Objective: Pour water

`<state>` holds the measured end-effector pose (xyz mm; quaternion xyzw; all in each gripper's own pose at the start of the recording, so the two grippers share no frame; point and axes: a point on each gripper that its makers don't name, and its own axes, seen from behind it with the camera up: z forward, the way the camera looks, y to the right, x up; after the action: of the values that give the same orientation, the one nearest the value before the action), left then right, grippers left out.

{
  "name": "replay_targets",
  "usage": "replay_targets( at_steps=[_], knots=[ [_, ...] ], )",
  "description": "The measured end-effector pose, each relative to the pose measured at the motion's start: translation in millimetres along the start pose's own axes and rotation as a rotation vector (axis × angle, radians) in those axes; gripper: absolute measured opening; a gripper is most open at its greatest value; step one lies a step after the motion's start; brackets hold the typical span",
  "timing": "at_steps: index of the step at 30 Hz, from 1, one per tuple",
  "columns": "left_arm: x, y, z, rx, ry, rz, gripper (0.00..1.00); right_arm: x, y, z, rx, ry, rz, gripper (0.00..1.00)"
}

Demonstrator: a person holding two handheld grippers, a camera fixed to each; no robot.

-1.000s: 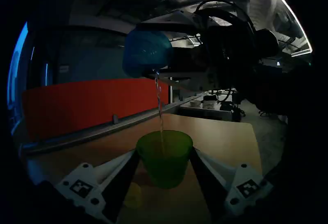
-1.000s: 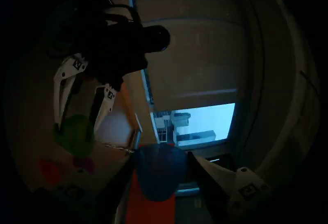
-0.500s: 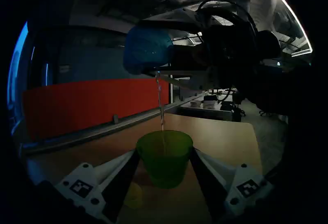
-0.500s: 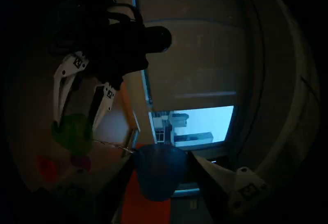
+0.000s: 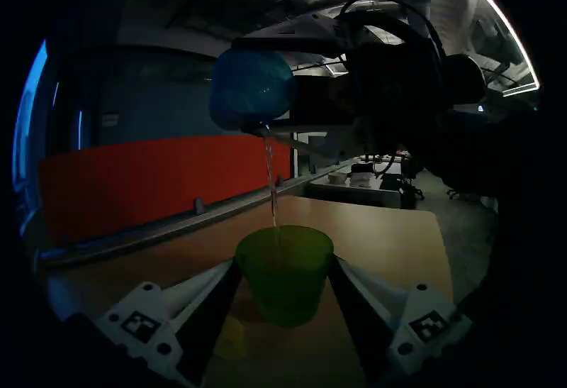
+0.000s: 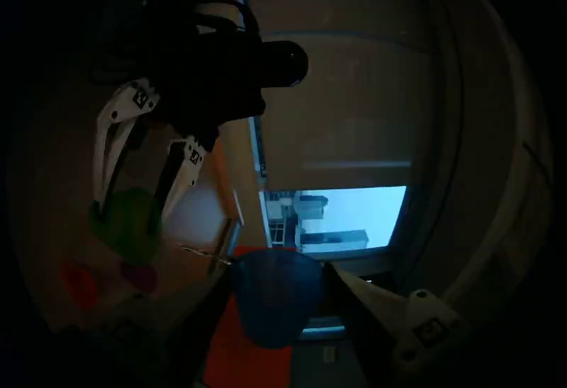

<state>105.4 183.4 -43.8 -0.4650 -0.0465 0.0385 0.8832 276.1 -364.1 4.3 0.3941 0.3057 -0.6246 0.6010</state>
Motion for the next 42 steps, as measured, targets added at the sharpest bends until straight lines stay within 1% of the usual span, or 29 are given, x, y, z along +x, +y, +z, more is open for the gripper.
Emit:
replay_targets(
  at_steps=[6, 21, 30, 42],
  knots=[
    [0.3, -0.5, -0.6, 0.005, -0.003, 0.006, 0.85, 2.1, 0.6, -1.2, -0.002, -0.001, -0.017, 0.94],
    [5.5, 3.0, -0.8, -0.001, 0.006, 0.009, 0.85, 4.1, 3.2, -4.8, -0.002, -0.008, -0.066, 0.94],
    [6.5, 5.0, 0.1, -0.005, 0.009, 0.009, 0.85, 5.4, 4.9, -5.8, 0.001, -0.009, -0.088, 0.94],
    [7.0, 4.0, -0.2, -0.002, 0.009, 0.013, 0.85, 8.7, 3.9, -6.0, 0.004, -0.006, -0.105, 0.94]
  ],
)
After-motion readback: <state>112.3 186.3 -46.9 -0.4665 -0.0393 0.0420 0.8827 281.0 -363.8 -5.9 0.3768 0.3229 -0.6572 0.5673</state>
